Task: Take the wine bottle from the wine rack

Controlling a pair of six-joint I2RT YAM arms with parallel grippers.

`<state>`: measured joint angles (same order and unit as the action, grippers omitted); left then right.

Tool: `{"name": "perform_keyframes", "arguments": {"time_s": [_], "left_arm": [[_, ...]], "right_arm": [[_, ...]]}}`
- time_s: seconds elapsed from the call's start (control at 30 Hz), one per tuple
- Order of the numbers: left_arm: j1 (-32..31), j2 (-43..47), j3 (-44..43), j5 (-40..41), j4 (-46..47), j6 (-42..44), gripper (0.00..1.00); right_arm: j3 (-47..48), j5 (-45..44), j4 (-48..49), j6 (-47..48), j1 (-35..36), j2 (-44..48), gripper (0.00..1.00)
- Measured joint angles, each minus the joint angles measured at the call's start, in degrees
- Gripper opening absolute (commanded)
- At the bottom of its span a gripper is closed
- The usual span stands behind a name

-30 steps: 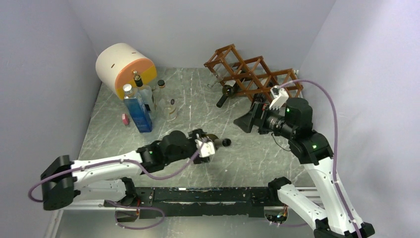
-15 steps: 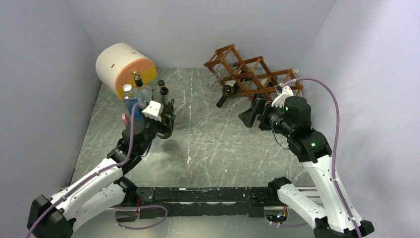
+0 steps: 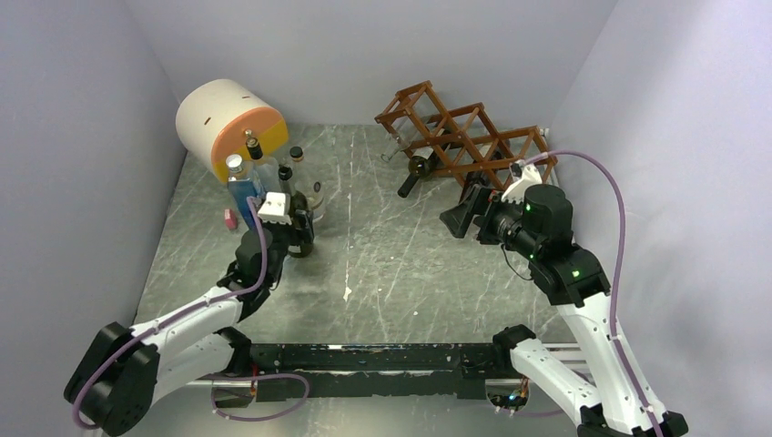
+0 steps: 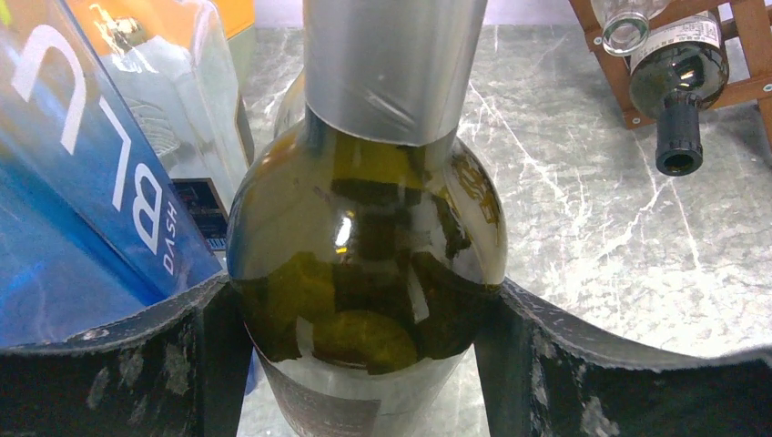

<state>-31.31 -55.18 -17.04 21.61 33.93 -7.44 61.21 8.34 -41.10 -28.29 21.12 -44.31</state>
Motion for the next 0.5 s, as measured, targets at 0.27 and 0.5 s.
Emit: {"name": "perform_keyframes", "arguments": {"time_s": [0.27,0.5], "left_arm": [[0.00,-4.22,5.03,0.92,11.82,1.66,0.50],[0.00,-2.67,5.73,1.31,13.57,0.37,1.00]], "right_arm": [[-1.92,0.24,1.29,-0.37,0.00,0.48,0.98],[-4.17,0.28,2.93,-0.42,0.00,1.84,0.98]]}}
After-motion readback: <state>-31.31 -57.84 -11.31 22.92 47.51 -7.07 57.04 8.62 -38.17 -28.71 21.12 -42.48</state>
